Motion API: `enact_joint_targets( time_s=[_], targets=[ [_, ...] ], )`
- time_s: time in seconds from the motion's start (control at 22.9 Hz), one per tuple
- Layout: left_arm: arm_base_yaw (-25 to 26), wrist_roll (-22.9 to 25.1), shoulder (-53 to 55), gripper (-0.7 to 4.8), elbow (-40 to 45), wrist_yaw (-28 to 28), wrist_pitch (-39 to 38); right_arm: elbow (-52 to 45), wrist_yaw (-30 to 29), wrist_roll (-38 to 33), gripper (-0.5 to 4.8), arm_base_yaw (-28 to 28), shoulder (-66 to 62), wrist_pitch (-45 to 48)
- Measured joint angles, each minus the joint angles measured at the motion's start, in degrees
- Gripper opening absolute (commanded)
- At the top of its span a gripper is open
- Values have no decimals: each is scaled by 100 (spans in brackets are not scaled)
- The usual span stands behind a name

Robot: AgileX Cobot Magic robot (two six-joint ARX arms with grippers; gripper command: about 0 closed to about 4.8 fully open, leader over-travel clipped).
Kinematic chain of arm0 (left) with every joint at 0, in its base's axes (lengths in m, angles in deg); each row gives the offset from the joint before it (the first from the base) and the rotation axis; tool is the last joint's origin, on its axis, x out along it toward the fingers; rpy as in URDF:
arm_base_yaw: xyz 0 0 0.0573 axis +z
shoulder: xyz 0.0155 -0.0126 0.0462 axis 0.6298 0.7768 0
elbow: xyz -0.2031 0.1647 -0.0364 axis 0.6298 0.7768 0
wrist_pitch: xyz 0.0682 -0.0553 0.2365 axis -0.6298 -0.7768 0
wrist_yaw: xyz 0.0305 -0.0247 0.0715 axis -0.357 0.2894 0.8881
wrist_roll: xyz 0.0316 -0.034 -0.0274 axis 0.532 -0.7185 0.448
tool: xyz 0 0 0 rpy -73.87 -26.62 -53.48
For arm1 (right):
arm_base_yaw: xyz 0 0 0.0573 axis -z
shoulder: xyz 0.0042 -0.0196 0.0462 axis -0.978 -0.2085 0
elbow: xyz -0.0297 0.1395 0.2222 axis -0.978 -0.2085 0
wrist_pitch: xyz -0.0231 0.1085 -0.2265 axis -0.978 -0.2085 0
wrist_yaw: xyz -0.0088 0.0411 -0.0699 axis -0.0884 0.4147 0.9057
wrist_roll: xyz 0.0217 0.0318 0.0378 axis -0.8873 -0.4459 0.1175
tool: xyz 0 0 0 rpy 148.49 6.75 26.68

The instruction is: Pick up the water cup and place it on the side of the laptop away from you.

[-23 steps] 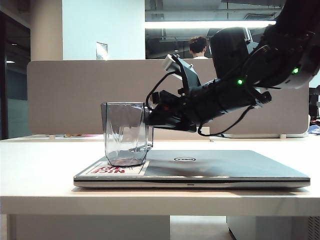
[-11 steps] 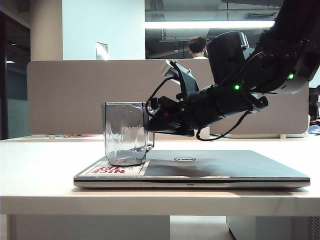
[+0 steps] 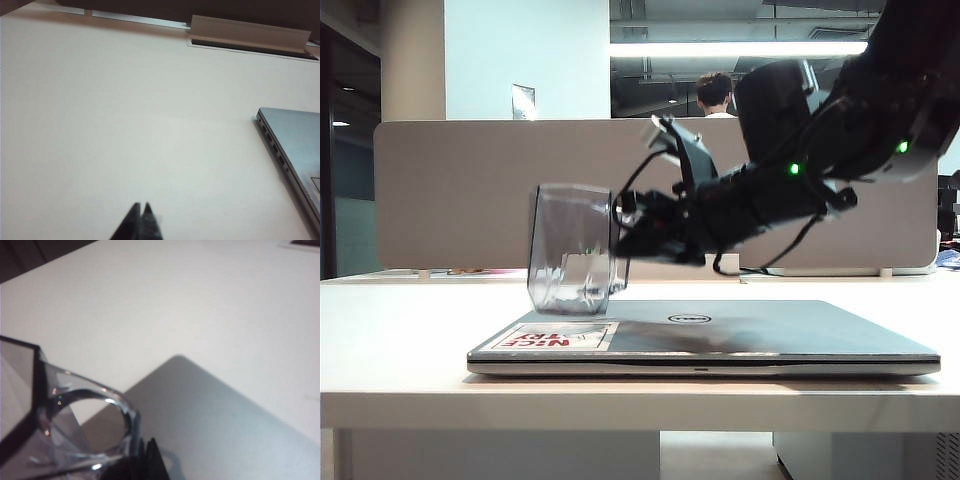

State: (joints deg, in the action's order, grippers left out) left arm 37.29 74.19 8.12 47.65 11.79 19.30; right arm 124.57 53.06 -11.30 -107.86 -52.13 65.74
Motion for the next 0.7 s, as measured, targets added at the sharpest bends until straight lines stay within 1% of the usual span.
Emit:
enact_joint_targets(
  time_s=[0.18, 0.26, 0.31, 0.44, 0.53, 0.7],
  targets=[
    [0, 0, -2, -6, 0, 0, 0, 136, 229, 114, -8, 15, 295, -15],
    [0, 0, -2, -6, 0, 2, 0, 363, 555, 155, -8, 70, 463, -15],
    [0, 0, -2, -6, 0, 0, 0, 605, 748, 170, -8, 138, 468, -184],
    [0, 0, -2, -6, 0, 2, 0, 966, 1062, 201, -8, 264, 459, -750],
    [0, 0, -2, -6, 0, 2, 0, 1298, 1351, 485, -8, 393, 448, -1298],
    [0, 0, -2, -6, 0, 2, 0, 1604, 1349, 667, -8, 715, 450, -1445]
  ],
)
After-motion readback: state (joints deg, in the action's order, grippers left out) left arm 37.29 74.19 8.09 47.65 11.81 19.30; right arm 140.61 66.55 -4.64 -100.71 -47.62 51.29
